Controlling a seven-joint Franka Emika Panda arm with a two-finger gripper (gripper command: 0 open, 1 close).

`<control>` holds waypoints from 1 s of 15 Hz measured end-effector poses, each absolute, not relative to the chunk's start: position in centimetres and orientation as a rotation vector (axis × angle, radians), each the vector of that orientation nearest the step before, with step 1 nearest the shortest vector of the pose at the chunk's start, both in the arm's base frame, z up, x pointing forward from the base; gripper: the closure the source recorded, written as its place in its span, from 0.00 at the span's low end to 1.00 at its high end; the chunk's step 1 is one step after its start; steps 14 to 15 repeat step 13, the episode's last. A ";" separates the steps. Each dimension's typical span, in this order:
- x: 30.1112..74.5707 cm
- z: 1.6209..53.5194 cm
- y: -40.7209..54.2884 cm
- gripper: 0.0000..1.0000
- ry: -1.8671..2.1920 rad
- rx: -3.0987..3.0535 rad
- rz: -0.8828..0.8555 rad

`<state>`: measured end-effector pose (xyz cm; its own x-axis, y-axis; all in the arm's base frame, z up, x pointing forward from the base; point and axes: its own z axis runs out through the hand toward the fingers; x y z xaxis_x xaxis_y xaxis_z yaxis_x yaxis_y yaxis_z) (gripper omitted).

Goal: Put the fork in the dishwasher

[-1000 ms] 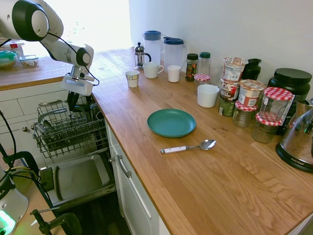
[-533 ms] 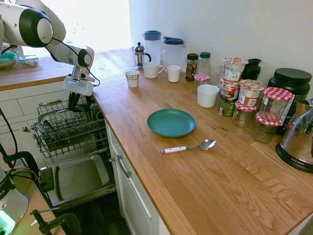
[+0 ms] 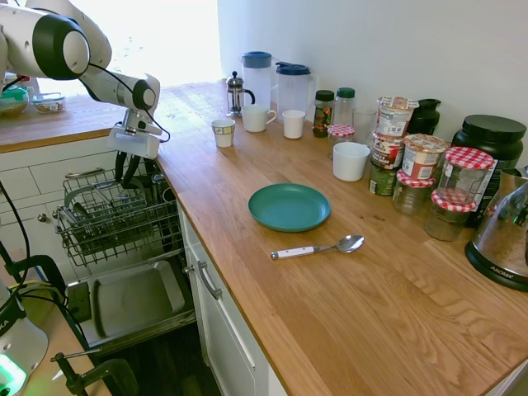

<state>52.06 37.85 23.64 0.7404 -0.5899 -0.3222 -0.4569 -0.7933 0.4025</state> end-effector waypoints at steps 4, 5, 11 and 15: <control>51.8 27.6 38.1 0.00 -0.818 2.692 -0.587; 51.5 28.7 38.0 0.00 -0.818 2.701 -0.575; 47.6 36.5 35.9 0.00 -0.844 2.783 -0.465; 46.3 38.8 34.9 0.00 -0.864 2.811 -0.430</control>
